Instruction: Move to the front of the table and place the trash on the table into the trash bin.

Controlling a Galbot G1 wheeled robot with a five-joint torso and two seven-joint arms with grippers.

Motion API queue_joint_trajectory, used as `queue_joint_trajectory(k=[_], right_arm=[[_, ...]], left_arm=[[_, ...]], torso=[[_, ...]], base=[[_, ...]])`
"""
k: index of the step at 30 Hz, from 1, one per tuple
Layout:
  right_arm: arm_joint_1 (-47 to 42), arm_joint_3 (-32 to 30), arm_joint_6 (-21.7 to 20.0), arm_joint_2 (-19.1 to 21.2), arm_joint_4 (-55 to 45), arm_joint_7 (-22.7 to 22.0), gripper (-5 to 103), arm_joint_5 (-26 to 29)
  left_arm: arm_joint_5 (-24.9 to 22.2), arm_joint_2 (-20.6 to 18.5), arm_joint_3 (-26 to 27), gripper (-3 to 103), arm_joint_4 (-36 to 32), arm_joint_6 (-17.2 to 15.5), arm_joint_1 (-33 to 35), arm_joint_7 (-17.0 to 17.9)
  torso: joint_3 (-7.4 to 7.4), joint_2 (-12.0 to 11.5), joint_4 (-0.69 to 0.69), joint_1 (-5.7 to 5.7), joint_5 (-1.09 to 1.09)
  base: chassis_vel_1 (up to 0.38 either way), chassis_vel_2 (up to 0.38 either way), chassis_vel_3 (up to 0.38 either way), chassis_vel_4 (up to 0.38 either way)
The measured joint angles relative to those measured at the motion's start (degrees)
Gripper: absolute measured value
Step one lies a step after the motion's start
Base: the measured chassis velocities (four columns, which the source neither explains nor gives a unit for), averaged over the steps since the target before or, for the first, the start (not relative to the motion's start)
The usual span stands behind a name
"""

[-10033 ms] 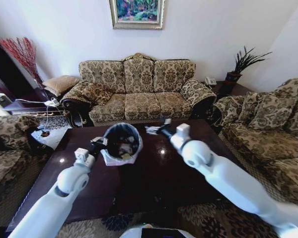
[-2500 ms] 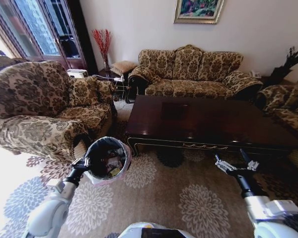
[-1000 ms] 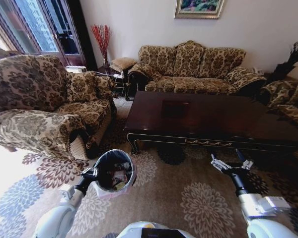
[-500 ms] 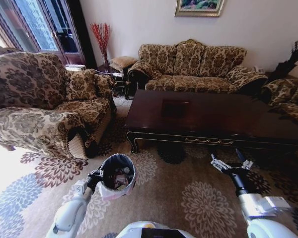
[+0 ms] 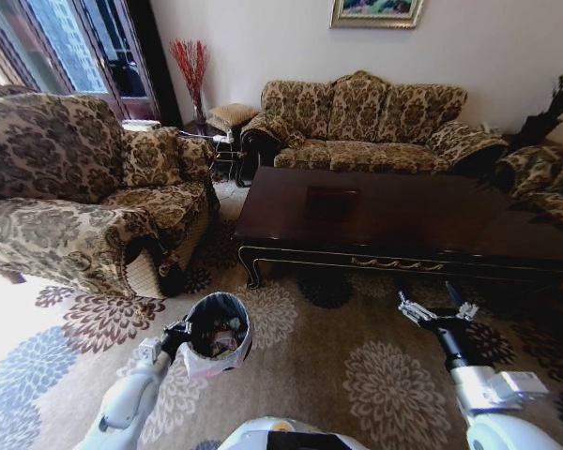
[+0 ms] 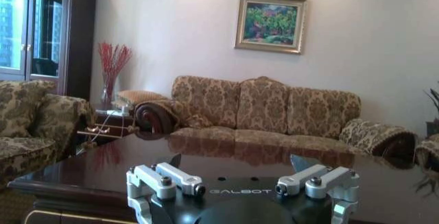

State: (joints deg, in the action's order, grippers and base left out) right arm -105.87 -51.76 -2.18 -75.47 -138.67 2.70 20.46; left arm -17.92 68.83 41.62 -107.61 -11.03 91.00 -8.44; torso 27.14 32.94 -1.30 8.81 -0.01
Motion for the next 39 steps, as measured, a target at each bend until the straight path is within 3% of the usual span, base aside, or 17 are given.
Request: queue_joint_trajectory(k=[12,25,39], right_arm=[[0.00,0.00,0.00,0.00,0.00,0.00,100,0.00],[0.00,0.00,0.00,0.00,0.00,0.00,100,0.00],[0.00,0.00,0.00,0.00,0.00,0.00,100,0.00]], left_arm=[[-0.14,-0.76,-1.66,2,3.35,1.72,-2.09,-2.99],[0.14,-2.37,-1.98,2,4.30,-1.86,-4.18,-4.34],[-0.41,-2.61,-2.03,2,3.60,-2.31,-4.43,-4.87]], torso=[[-1.65,-2.79,0.00,-1.13,0.00],[-3.42,-5.81,0.00,-2.38,0.00],[-5.36,-8.93,0.00,-3.56,0.00]], base=[[0.000,0.000,0.000,0.000],[0.000,0.000,0.000,0.000],[0.000,0.000,0.000,0.000]])
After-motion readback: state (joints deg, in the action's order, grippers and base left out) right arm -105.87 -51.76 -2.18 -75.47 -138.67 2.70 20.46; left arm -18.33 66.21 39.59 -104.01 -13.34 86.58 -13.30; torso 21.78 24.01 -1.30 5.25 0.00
